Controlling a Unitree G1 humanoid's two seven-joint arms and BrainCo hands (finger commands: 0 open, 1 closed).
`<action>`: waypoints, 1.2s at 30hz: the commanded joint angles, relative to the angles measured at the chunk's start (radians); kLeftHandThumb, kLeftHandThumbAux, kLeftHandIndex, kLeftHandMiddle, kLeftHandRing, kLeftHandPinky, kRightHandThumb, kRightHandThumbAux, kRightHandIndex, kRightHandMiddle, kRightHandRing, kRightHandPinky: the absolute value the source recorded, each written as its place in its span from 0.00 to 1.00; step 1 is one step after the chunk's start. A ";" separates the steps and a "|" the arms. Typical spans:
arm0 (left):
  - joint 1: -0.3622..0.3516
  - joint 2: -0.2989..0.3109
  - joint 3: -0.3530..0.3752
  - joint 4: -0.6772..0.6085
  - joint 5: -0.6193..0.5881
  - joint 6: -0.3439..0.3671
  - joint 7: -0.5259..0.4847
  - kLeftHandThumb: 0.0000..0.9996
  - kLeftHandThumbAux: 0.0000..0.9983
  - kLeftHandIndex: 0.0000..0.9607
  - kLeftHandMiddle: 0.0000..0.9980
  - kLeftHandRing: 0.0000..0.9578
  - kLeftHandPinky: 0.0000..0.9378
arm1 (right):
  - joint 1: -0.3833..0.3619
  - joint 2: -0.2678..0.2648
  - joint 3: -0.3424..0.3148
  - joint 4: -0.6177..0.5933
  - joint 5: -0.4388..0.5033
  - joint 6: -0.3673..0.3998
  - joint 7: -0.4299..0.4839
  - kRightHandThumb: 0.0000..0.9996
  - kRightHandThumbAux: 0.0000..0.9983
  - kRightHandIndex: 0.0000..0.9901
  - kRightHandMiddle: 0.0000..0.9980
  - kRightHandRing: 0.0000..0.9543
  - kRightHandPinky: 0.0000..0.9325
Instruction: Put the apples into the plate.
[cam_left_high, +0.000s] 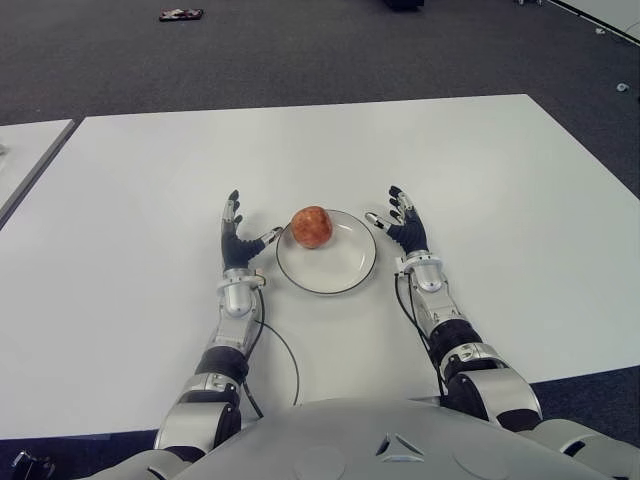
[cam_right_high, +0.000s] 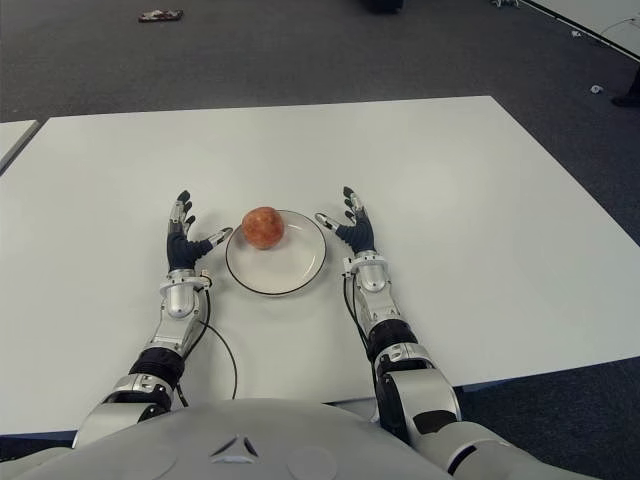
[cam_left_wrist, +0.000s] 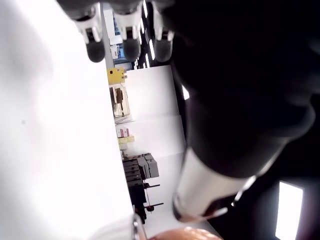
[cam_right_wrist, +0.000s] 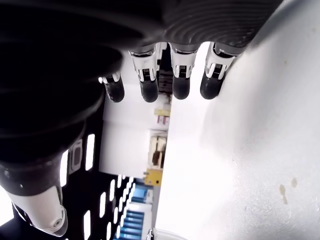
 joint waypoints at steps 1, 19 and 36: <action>0.043 -0.011 -0.015 0.023 -0.003 0.000 -0.021 0.00 0.34 0.00 0.00 0.00 0.00 | 0.037 -0.002 -0.016 0.047 0.012 0.049 -0.018 0.14 0.70 0.00 0.01 0.03 0.05; 0.069 0.009 -0.010 0.013 -0.015 0.014 -0.049 0.00 0.33 0.00 0.00 0.00 0.00 | -0.009 -0.002 -0.038 0.145 0.010 -0.006 -0.067 0.15 0.71 0.00 0.01 0.02 0.04; 0.047 0.023 -0.005 0.053 -0.028 -0.015 -0.062 0.00 0.34 0.00 0.00 0.00 0.00 | -0.014 -0.007 -0.043 0.168 0.005 -0.026 -0.093 0.16 0.72 0.00 0.00 0.00 0.02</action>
